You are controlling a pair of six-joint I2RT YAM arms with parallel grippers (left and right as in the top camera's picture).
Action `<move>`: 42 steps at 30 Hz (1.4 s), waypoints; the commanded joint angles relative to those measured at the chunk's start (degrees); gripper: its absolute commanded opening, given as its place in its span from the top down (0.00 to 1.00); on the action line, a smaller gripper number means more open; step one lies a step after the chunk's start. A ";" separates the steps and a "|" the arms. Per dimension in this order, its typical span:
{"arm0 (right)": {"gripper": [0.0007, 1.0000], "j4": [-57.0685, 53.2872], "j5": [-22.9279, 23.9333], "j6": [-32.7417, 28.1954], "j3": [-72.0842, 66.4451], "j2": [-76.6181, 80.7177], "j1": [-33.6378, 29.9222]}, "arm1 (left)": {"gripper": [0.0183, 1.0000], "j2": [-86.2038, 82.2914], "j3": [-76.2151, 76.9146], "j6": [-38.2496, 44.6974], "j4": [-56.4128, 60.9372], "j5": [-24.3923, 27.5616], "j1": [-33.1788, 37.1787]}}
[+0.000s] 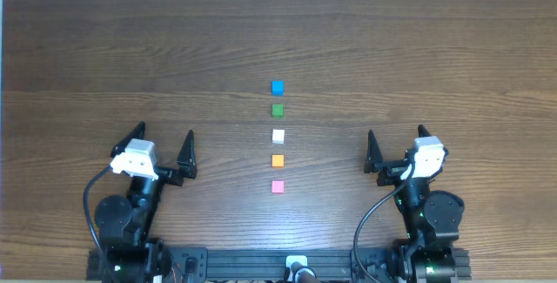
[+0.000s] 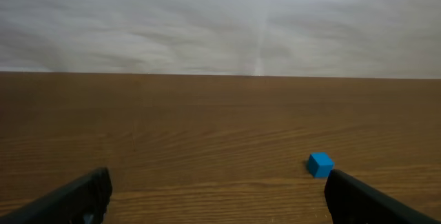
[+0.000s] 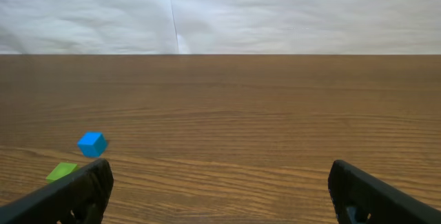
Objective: Stack Cubes
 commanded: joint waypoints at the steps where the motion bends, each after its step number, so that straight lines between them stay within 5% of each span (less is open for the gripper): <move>1: 0.01 0.28 -0.66 -0.11 -0.59 -0.59 0.39 | 0.00 -0.37 -0.26 0.63 -0.09 0.37 0.09; 42: 0.01 0.28 -0.66 -0.11 -0.59 -0.59 0.39 | 0.00 0.48 -0.24 -1.81 1.38 2.56 0.07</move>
